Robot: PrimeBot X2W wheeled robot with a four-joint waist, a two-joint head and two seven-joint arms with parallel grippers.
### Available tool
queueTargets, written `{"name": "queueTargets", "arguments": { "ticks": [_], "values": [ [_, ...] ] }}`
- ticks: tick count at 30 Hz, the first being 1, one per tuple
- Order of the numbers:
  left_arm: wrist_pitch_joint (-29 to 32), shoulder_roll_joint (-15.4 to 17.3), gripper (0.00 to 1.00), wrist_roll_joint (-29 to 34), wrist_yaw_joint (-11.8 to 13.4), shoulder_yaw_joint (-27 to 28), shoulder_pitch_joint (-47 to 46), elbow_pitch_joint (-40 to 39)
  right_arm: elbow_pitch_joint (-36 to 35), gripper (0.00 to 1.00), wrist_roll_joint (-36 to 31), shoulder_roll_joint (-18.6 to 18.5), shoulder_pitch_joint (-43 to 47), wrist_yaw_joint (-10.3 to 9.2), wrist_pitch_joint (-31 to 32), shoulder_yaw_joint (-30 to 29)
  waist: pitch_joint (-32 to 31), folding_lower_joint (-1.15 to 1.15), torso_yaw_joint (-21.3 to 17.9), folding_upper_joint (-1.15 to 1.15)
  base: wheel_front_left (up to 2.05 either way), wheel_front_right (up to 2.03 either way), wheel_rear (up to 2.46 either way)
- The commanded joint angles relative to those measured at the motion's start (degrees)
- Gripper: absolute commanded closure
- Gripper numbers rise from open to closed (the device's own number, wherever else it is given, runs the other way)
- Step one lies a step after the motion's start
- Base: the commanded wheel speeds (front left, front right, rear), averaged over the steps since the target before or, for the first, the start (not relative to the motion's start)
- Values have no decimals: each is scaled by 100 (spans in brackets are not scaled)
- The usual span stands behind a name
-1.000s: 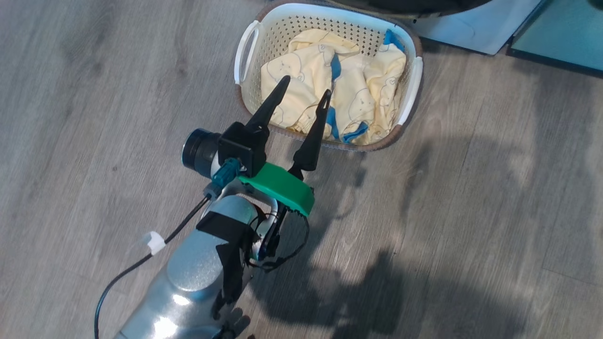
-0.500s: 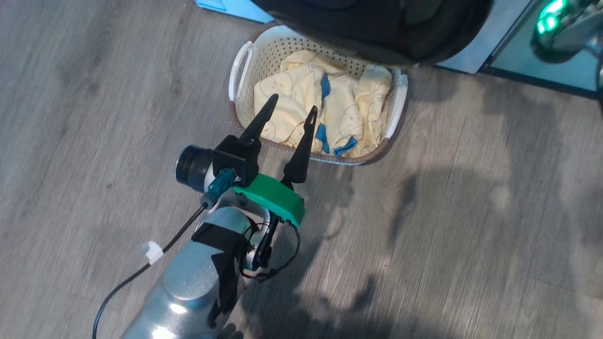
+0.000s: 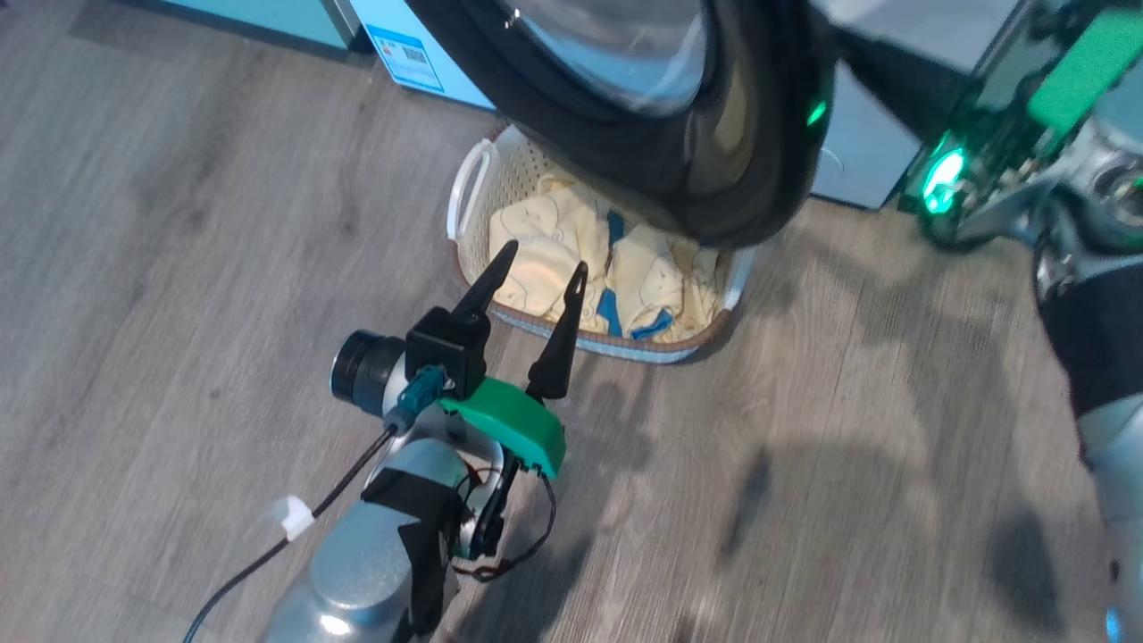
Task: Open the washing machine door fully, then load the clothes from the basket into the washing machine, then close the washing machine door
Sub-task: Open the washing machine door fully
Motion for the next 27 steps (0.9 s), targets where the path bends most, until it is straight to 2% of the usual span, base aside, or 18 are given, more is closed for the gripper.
{"name": "queueTargets", "arguments": {
  "ticks": [1,11,27],
  "values": [
    [-36,94,0,61,-35,239,14,-142,-304,100,105,182,38,-15,23,133,-105,1,34,0,0,0,0],
    [-36,94,0,158,-82,313,210,-99,-806,100,539,183,638,-15,-158,844,-294,1,116,0,0,0,0],
    [-36,94,0,154,-71,370,253,-128,-936,100,969,184,804,-15,-474,1554,-355,1,128,0,0,0,0]
  ]
}}
